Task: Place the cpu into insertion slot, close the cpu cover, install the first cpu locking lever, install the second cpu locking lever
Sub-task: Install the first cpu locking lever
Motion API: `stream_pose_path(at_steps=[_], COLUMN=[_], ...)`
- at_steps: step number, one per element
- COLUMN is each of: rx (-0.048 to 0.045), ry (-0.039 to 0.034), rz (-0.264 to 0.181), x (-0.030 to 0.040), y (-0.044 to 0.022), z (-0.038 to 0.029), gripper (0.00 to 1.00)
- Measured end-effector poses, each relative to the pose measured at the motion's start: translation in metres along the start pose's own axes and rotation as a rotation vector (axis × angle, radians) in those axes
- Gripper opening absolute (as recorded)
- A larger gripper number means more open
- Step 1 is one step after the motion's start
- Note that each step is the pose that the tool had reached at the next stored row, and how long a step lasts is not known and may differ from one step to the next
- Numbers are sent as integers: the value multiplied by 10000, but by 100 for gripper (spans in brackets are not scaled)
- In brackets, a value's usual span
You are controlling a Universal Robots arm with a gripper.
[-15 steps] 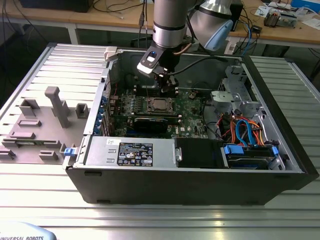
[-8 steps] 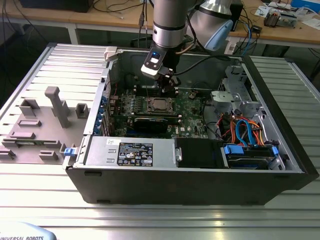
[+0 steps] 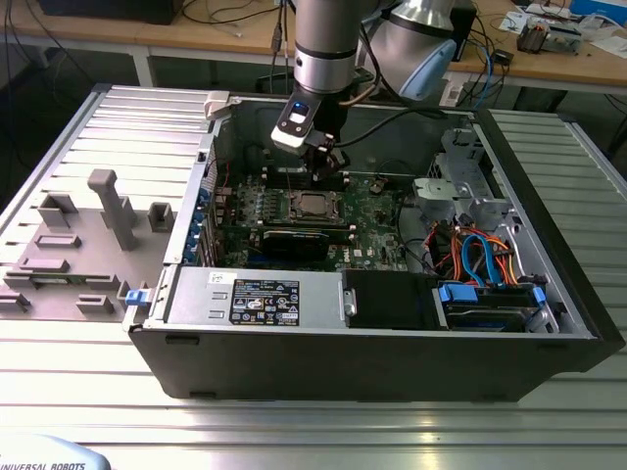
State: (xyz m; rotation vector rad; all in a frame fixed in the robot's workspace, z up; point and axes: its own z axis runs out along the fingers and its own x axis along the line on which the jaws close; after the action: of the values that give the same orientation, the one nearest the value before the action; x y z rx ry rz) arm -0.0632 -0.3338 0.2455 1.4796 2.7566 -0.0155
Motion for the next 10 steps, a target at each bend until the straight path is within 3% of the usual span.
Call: stream_pose_path(at_steps=[2, 7, 10], rx=[-4, -20, -22], ry=[0, -3, -4], rz=[-197, -1216, -1341], x=[0, 0, 0], y=[0, 0, 0], z=[0, 0, 0], gripper=[11, 11, 11])
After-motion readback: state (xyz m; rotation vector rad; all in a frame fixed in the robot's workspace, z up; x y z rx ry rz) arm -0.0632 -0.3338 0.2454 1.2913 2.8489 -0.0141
